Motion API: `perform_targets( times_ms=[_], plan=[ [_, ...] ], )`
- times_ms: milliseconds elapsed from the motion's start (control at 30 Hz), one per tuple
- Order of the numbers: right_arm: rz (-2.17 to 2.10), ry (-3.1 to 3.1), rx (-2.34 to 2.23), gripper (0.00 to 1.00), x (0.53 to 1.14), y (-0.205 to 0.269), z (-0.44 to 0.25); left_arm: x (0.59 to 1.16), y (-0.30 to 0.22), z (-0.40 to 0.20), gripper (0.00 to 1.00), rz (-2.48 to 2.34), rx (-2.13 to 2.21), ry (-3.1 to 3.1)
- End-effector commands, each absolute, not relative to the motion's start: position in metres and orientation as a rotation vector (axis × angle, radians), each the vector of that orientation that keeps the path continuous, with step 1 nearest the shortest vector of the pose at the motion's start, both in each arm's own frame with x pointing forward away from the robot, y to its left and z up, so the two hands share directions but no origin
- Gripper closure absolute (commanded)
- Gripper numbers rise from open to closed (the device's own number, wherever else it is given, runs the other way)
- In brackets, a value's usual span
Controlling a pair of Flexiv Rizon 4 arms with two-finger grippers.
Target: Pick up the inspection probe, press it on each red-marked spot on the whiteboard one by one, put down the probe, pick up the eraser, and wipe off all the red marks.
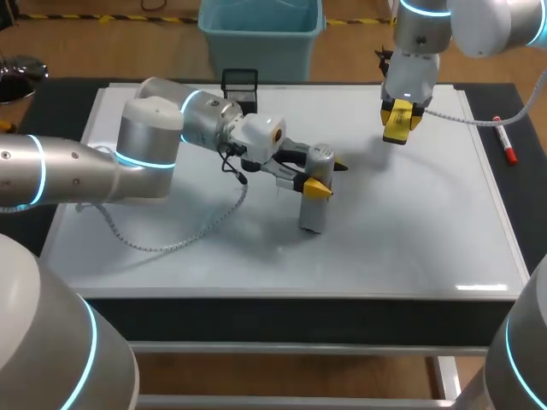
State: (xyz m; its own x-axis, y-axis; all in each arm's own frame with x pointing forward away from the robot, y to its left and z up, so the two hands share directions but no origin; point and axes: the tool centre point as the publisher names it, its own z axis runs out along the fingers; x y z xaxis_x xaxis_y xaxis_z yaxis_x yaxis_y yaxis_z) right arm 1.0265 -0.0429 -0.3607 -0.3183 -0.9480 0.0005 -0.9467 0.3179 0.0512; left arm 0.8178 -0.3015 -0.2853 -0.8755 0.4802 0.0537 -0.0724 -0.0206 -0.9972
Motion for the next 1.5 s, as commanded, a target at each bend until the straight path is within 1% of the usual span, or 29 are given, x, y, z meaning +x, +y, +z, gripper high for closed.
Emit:
perform_targets(
  times_ms=[33,333,467,933,1267,1500],
  plan=[
    [-0.059,-2.522,1.818,1.00,1.027,-0.044,-0.359,0.819,-0.300,-0.287,1.00,1.955,-0.427,-1.878],
    [-0.059,-2.522,1.818,1.00,1.027,-0.044,-0.359,0.817,-0.299,-0.286,1.00,1.954,-0.434,-1.878],
    [-0.059,-2.522,1.818,1.00,1.027,-0.044,-0.359,0.822,-0.289,-0.278,1.00,1.967,-0.434,-1.894],
    [-0.059,-2.522,1.818,1.00,1.027,-0.044,-0.359,0.865,-0.186,-0.226,1.00,2.120,-0.358,-2.056],
    [-0.059,-2.522,1.818,1.00,1.027,-0.044,-0.359,0.894,-0.110,-0.219,1.00,2.207,-0.226,-2.142],
    [-0.059,-2.522,1.818,1.00,1.027,-0.044,-0.359,0.915,-0.067,-0.223,1.00,2.232,-0.122,-2.213]
  ],
)
